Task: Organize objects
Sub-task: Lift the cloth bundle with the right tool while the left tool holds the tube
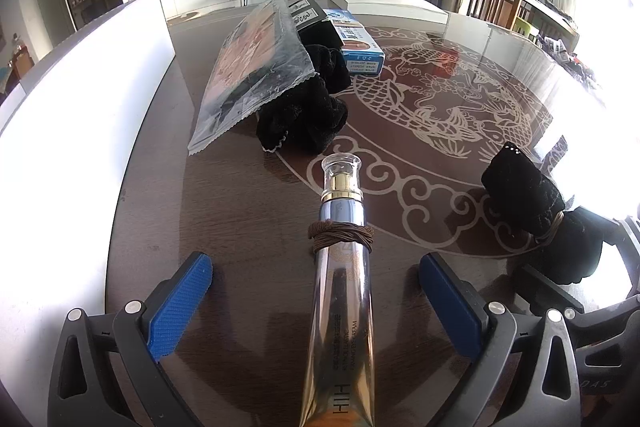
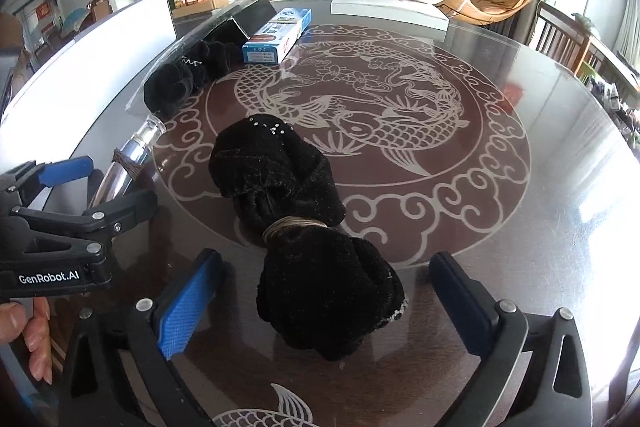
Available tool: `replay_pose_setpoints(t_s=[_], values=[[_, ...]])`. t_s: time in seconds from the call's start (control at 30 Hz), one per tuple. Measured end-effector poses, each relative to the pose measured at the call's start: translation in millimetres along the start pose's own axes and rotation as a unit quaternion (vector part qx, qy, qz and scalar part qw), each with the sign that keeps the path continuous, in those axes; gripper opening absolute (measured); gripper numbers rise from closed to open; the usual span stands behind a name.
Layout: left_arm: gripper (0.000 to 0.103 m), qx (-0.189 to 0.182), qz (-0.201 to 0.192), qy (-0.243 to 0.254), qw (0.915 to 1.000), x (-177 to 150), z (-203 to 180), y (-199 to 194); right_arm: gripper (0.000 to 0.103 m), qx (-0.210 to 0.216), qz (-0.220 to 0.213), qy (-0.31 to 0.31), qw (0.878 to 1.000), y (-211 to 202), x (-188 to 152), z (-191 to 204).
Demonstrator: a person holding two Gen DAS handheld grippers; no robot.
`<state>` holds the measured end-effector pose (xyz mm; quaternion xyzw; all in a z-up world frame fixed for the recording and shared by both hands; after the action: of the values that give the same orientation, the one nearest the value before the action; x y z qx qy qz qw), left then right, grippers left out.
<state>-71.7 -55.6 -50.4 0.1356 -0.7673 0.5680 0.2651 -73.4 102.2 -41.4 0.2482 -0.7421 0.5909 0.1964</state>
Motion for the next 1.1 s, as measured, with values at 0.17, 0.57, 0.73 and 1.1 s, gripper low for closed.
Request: replay_pose_setpoints(t_s=[0.17,0.57,0.73,1.1], values=[[0.103,0.000,0.000,0.000,1.0000,0.0,0.0,0.0,0.103,0.003,0.001,0.002,1.000,-1.0,-0.6,-3.1],[0.103,0.000,0.000,0.000,1.0000,-0.2,0.1,0.1,0.103,0.003,0.001,0.002,1.000,-1.3,-0.4,-3.2],[0.103,-0.001,0.000,0.000,1.0000,-0.2,0.1,0.1,0.103,0.003,0.001,0.002,1.000,-1.3,-0.2,-3.2],[0.103,-0.001,0.000,0.000,1.0000,-0.3,0.1,0.0,0.103,0.002,0.002,0.002,1.000,-1.2,0.2,-3.4]])
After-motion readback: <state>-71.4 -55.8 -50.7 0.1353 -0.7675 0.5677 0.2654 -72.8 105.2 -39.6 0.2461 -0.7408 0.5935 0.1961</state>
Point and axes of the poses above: each gripper's, at about its wrist camera, not at the fingertips, and y roughly the way its jaws point, z to its left, x to its top, the point moved 2 cm from there along y, roughly the way its jaws point, and after that the axes turned 15 degrees about -x, right-handed, at the moved point
